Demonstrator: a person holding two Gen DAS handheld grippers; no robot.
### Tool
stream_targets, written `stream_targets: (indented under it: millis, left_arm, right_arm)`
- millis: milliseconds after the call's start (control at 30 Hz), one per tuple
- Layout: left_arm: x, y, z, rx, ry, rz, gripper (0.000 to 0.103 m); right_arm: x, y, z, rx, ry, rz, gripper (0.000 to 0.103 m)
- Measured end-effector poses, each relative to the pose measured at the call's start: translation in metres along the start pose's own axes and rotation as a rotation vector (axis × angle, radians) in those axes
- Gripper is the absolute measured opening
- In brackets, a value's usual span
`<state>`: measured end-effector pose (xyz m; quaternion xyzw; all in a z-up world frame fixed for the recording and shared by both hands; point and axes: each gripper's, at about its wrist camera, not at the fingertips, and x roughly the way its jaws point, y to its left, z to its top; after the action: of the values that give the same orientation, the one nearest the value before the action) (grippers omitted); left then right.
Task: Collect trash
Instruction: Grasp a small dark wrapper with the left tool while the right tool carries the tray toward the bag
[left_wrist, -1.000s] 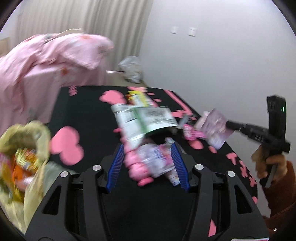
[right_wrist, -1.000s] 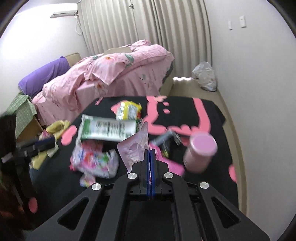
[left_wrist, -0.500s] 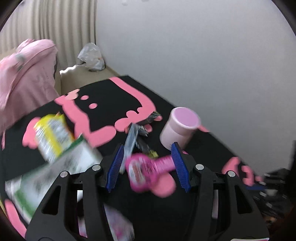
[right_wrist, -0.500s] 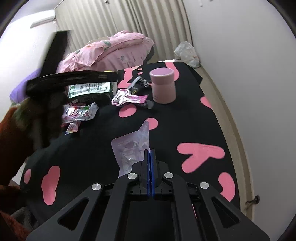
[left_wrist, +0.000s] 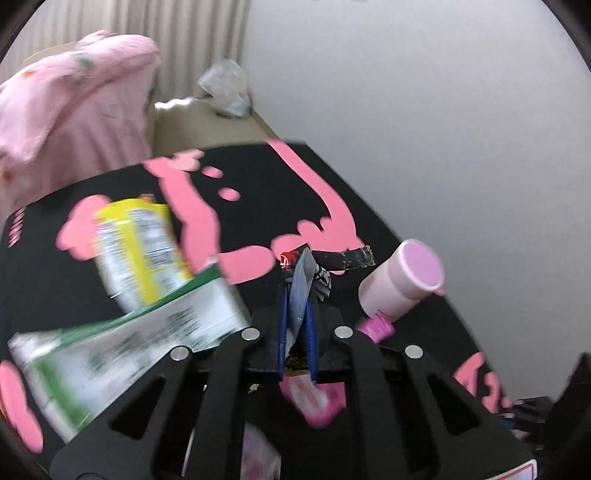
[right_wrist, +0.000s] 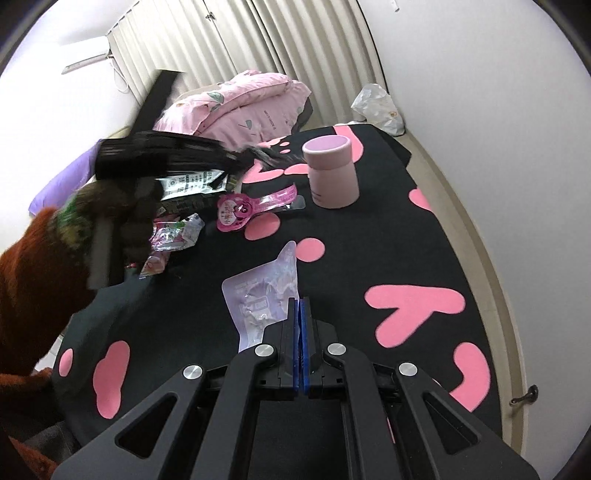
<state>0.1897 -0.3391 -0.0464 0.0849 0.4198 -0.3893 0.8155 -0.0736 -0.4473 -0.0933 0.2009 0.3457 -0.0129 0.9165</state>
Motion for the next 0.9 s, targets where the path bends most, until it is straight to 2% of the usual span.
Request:
stream_targets:
  millis: [133,300,533,733,900]
  left_arm:
    - [-0.063,0.013,-0.02,-0.058,-0.069,-0.006,0.008]
    - [-0.118,0.037,-0.049,-0.131,-0.12,-0.01,0.008]
    - [-0.178,0.083,-0.109,-0.208,-0.174,0.122,0.008]
    - [-0.211,0.123,-0.146,-0.29,-0.22,0.197,0.008]
    - [-0.249,0.153,-0.171,-0.352,-0.29,0.268,0.008]
  right_arm:
    - [-0.002,0.012,0.008,-0.029,-0.021,0.023,0.004]
    - [-0.006,0.029,0.02,-0.067,-0.046,0.043,0.004]
    - [-0.002,0.061,0.043,-0.144,-0.064,0.075,0.004]
    - [0.003,0.113,0.069,-0.24,-0.081,0.135,0.004]
    - [0.009,0.172,0.085,-0.344,-0.102,0.182,0.004]
